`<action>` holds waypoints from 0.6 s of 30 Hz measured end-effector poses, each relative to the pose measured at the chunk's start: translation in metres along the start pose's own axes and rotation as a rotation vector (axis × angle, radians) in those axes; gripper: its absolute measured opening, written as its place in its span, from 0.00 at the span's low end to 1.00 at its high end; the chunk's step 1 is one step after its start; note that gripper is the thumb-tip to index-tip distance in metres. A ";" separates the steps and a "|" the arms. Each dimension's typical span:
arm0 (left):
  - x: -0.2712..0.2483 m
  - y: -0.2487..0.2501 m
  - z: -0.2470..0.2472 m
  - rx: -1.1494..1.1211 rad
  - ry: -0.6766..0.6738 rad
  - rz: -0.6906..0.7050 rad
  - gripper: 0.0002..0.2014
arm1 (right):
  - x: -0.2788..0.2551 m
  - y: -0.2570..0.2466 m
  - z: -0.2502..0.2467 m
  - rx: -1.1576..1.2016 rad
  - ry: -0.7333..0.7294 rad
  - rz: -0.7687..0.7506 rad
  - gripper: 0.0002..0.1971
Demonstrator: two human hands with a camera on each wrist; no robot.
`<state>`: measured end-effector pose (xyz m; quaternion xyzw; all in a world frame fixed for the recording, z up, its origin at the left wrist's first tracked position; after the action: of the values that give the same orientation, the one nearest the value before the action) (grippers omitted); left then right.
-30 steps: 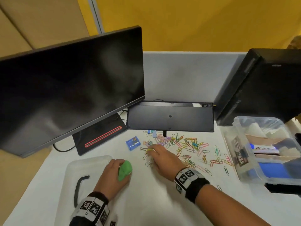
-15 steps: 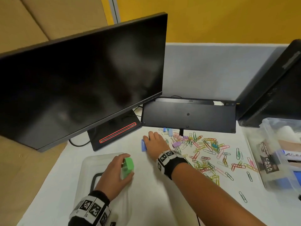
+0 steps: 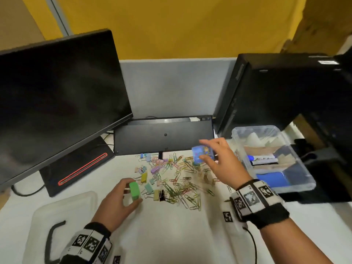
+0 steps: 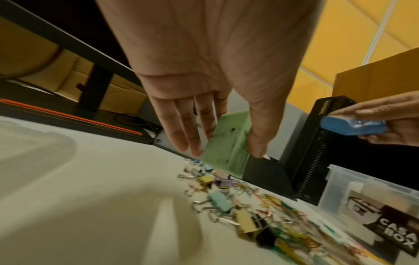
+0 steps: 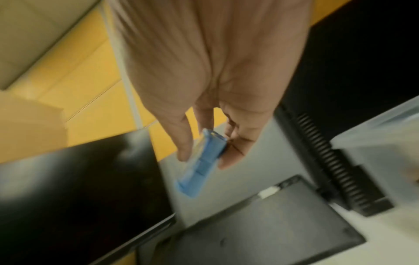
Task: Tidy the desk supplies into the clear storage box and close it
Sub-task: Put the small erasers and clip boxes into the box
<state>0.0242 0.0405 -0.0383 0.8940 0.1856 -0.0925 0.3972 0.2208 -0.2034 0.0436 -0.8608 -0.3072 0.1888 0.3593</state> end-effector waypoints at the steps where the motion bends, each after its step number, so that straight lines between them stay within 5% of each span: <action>1: 0.004 0.011 0.006 -0.004 0.002 0.015 0.24 | -0.010 0.012 -0.018 -0.004 0.045 0.026 0.21; 9: 0.020 0.071 0.049 -0.031 -0.008 0.084 0.26 | -0.074 0.121 -0.108 0.158 0.283 0.389 0.26; 13: 0.019 0.082 0.061 -0.015 0.008 0.080 0.26 | -0.087 0.147 -0.113 0.134 0.205 0.491 0.12; 18: 0.013 0.088 0.068 -0.016 0.024 0.063 0.25 | -0.083 0.159 -0.095 0.181 0.073 0.594 0.11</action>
<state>0.0701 -0.0613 -0.0285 0.8972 0.1630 -0.0679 0.4047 0.2740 -0.3941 -0.0015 -0.8836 -0.0114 0.2811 0.3742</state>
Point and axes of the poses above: each hand's wrist, its own x-axis towards the middle knuckle, its own z-axis out of the palm, y = z × x, the point moved 3 cm from there along x, towards the middle knuckle, and after that the axes turned 11 degrees about -y, right-handed, at the moved point
